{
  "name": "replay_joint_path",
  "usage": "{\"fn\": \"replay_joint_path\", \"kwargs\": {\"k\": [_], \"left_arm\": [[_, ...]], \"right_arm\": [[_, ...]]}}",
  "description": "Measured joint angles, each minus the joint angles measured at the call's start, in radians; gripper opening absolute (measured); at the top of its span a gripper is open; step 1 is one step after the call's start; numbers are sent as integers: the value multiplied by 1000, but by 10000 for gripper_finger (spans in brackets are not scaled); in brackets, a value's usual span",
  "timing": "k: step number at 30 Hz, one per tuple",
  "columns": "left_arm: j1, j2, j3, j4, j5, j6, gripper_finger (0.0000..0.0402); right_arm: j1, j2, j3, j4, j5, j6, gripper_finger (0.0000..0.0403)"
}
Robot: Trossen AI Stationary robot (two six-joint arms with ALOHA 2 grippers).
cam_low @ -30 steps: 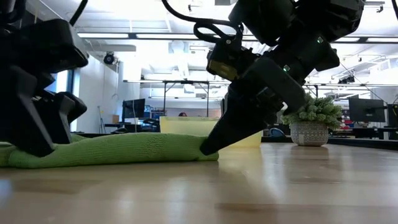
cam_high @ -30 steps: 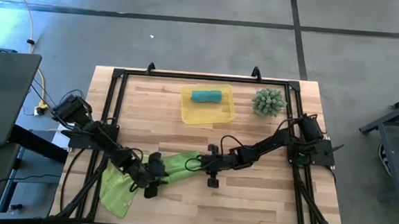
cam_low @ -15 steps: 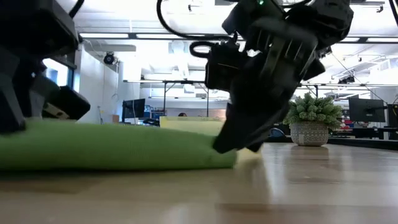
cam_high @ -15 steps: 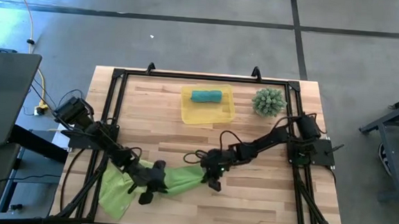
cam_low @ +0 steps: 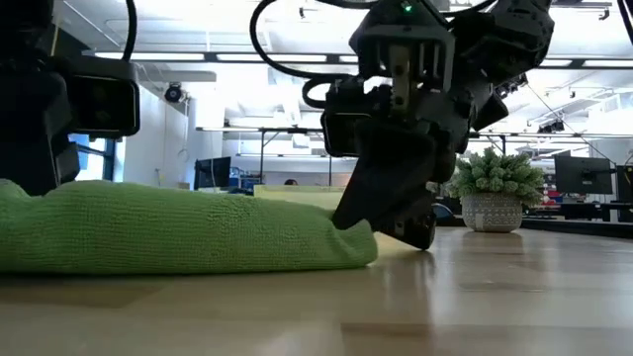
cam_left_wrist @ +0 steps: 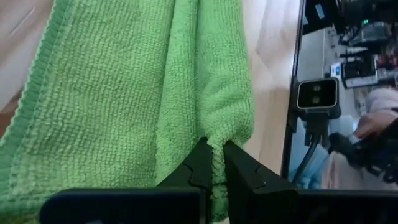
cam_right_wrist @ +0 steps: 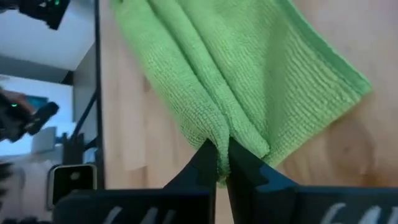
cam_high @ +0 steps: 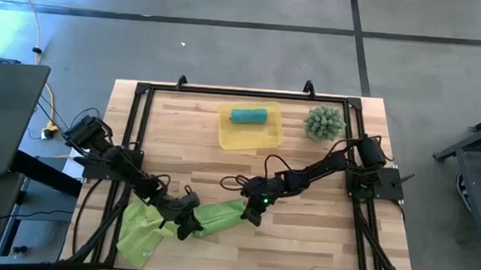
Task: Roll microfiber towels into tight, uniform cylinder then place into a basket
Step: Roll the green microfiber cloth
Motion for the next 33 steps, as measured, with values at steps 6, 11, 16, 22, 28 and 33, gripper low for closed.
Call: {"fn": "replay_joint_path", "kwargs": {"k": [6, 11, 16, 22, 28, 33], "left_arm": [[9, -5, 10, -103, -4, -90, 10], [13, -6, 13, -123, -2, -38, 10], [15, -5, 38, -204, 4, -7, 10], [17, -5, 43, -219, 2, -6, 10], [18, -5, 43, -219, -1, -4, 10], [19, -5, 43, -216, -3, -7, 10]], "right_arm": [[-1, -9, -3, 3, 32, -245, 62], [-19, -67, -8, -56, 44, -380, 128], [-42, -181, -6, -186, 81, -505, 152], [82, -230, -5, -128, 214, -896, 154], [198, -160, -4, -18, 426, -1110, 154], [212, -86, -4, 68, 472, -1124, 169]]}}
